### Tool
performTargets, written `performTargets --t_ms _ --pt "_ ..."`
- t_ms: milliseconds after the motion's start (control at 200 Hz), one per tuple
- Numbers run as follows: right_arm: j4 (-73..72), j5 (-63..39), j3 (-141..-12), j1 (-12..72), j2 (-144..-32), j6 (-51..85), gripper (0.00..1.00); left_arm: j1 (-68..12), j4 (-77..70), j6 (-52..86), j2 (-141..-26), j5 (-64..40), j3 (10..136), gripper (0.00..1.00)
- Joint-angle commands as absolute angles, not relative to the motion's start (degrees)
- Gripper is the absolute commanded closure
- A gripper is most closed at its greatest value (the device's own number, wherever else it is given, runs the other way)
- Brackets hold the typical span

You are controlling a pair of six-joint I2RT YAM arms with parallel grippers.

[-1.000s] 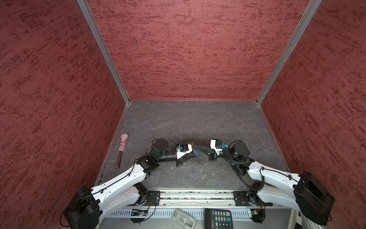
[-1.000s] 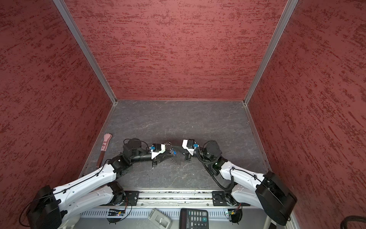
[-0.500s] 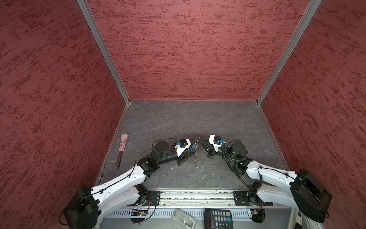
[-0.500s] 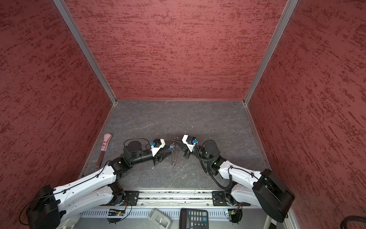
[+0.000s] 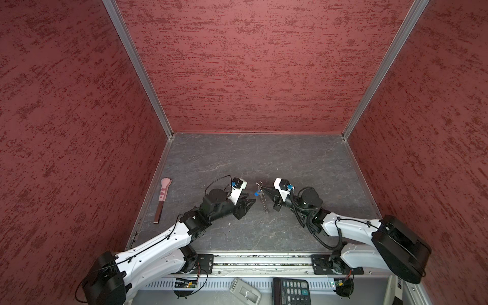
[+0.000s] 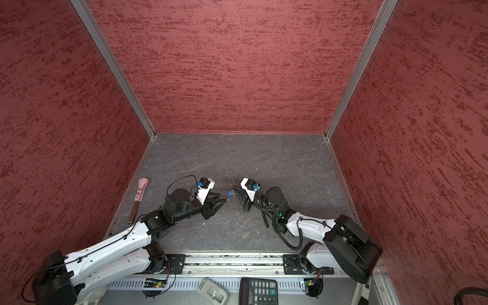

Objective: Attach keys to a key ring
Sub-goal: Pass the keyring.

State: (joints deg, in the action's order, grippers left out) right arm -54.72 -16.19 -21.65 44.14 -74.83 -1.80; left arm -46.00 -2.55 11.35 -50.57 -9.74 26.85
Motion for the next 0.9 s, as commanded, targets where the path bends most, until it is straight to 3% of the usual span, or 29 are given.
performTargets --t_ms 0,481,892 --pt "-60.8 -11.1 -21.5 45.0 -76.4 0.8 1.00 -48.8 -1.4 14.4 -52.0 -7.2 29.3 0.51" --pt "-63.9 -7.7 -23.7 47.4 -82.2 3.1 1.00 -52.3 -5.2 14.4 -61.7 4.0 29.9 0.47" --pt "-58.8 -1.3 -24.8 47.5 -82.1 3.1 1.00 -52.0 -8.5 13.8 -64.2 1.3 27.4 0.88"
